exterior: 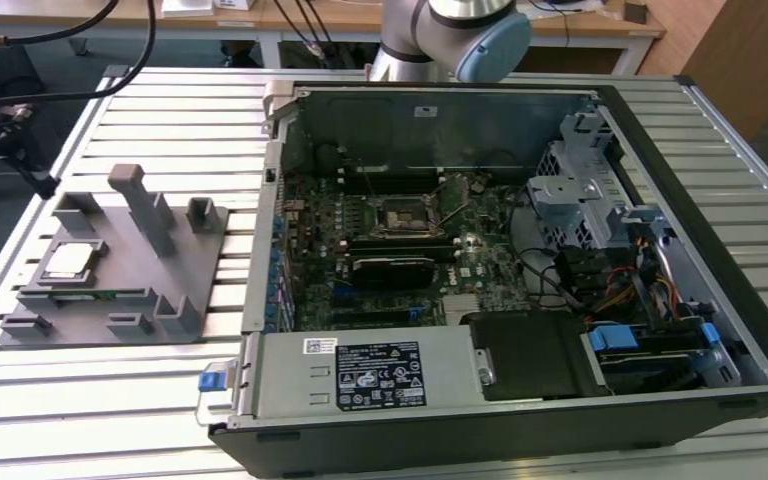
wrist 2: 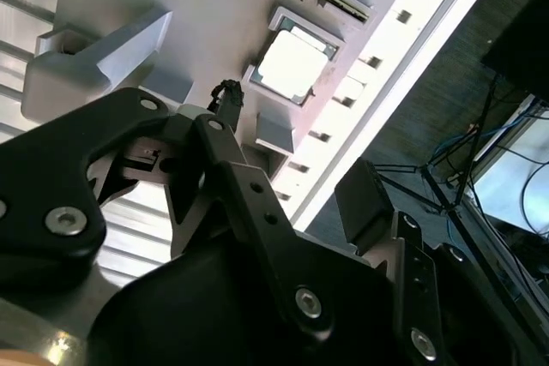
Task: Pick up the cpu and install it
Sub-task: 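Pick up the cpu and move it towards the insertion slot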
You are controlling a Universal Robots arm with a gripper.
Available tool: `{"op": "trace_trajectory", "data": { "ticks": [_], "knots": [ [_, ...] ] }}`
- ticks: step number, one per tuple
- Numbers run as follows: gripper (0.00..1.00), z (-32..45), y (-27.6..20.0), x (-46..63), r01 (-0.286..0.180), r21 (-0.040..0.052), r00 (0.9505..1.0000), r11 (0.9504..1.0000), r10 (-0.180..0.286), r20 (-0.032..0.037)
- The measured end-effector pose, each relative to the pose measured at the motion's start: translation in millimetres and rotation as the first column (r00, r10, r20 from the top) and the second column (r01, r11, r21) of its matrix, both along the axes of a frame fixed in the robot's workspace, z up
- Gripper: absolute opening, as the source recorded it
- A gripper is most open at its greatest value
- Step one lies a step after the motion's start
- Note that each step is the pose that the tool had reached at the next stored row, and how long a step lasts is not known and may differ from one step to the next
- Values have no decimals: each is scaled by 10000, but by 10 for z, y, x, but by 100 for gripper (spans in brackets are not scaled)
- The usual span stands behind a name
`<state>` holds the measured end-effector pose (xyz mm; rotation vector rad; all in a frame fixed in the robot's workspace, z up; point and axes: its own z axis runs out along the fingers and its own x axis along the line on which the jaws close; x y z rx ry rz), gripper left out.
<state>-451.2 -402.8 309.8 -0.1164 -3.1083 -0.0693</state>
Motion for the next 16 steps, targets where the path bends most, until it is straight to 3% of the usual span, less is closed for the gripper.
{"op": "trace_trajectory", "data": {
  "ticks": [16],
  "knots": [
    [70, -72, 0, 0, -3, 0, 10000, 10000, 3, 5]
  ]
}}
